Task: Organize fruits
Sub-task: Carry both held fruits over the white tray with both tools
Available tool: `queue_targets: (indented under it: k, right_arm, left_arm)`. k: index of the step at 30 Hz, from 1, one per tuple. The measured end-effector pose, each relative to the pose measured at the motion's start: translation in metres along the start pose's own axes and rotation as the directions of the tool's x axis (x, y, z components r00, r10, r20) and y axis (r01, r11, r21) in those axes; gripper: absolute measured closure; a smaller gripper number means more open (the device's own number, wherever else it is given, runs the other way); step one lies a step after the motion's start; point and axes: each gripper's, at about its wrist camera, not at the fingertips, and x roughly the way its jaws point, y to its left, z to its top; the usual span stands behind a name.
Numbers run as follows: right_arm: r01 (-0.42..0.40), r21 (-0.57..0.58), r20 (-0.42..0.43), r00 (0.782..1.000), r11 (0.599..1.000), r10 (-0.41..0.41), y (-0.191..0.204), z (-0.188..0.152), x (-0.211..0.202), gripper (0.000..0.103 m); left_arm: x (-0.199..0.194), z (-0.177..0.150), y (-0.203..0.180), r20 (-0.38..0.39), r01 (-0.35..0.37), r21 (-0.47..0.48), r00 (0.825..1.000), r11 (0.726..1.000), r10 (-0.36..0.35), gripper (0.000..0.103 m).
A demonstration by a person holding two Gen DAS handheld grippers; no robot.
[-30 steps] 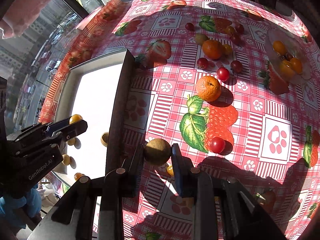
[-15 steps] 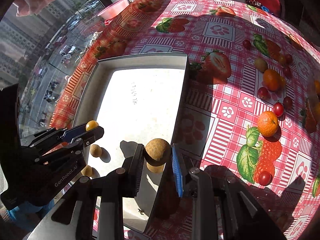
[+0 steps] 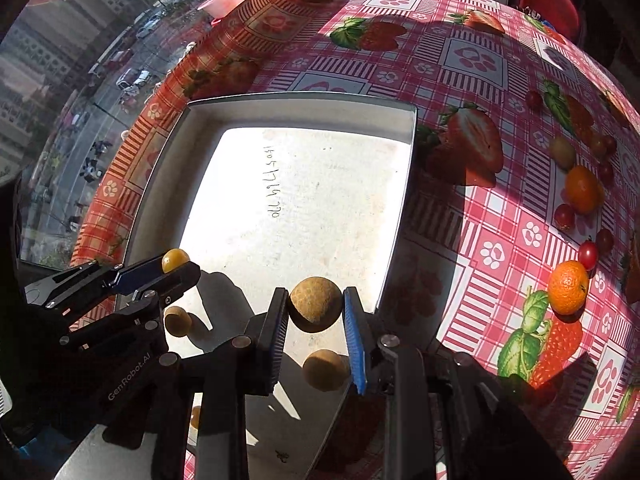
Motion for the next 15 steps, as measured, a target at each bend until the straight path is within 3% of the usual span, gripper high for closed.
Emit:
queue_targets:
  k: [6,15]
  right_arm:
    - [0.036,-0.063,-0.013,0.999,0.997,-0.037,0.01,0.002,0.01,0.073]
    - [0.025,-0.064,-0.035,0.999,0.998,-0.027,0.011,-0.001,0.017,0.073]
  left_arm:
    - [0.008,-0.003,-0.004,-0.024,-0.023,0.019,0.999,1.0,0.024,0.08]
    - [0.011,-0.004,-0.006,-0.039,-0.039,0.034,0.998,0.999,0.04,0.079]
